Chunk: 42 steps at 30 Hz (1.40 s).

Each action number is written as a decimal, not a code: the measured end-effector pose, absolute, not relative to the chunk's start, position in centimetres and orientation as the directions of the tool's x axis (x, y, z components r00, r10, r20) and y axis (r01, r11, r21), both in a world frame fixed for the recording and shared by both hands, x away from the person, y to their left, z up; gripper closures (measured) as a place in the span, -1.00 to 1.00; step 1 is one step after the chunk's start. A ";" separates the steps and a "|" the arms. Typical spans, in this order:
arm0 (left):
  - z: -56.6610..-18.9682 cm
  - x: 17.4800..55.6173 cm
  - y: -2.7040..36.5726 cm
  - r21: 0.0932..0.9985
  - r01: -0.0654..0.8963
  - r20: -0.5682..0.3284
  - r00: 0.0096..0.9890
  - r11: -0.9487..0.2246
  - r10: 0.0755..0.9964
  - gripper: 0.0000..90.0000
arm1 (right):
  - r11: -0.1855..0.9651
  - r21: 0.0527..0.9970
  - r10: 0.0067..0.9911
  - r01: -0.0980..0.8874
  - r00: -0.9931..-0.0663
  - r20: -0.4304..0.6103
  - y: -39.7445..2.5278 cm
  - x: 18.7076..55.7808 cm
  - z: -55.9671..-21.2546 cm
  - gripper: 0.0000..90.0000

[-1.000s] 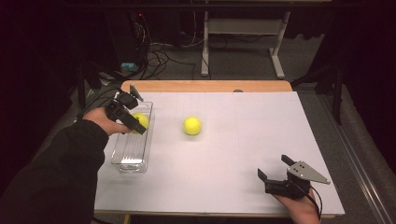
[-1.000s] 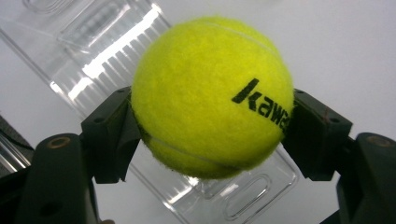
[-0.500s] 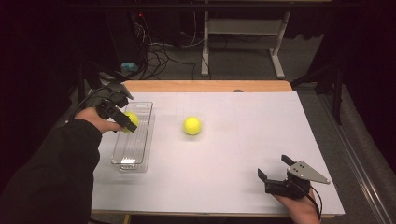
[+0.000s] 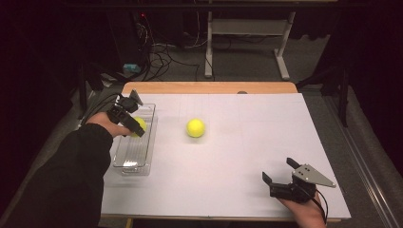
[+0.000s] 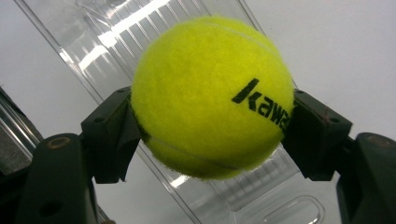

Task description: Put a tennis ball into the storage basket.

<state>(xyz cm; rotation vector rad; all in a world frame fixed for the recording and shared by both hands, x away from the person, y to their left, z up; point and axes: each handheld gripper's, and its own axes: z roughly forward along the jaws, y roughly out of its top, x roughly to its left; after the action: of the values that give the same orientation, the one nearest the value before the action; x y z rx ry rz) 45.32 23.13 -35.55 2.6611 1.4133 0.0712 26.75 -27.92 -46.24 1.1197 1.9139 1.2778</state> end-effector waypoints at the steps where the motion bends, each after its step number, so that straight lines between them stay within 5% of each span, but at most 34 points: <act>1: -35.8 45.5 23.1 0.127 0.822 -0.013 0.560 -0.555 0.828 -0.41 | 0.192 0.926 0.875 0.326 -0.484 -0.011 -27.9 26.7 -46.2 -1.00; 23: -37.4 46.5 22.0 0.082 0.831 0.013 0.551 -0.550 0.834 -0.43 | 0.196 0.925 0.875 0.325 -0.484 -0.016 -27.9 26.7 -46.3 -1.00; 25: -37.2 46.4 22.0 0.096 0.836 0.057 0.537 -0.540 0.842 -0.81 | 0.199 0.925 0.874 0.324 -0.486 -0.018 -27.9 26.7 -46.3 -1.00; 28: -36.3 46.2 22.3 0.128 0.833 0.045 0.537 -0.538 0.843 -0.97 | 0.199 0.925 0.873 0.323 -0.487 -0.018 -27.9 26.7 -46.3 -1.00; 42: -34.6 44.0 20.9 0.151 0.801 0.012 0.584 -0.579 0.812 -0.97 | 0.199 0.925 0.873 0.323 -0.487 -0.017 -27.8 26.7 -46.3 -1.00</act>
<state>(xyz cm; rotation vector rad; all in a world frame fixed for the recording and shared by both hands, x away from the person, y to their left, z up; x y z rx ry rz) 43.99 20.89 -34.58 2.6793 1.3717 0.1205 26.71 -27.78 -46.27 1.1113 1.9189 1.2729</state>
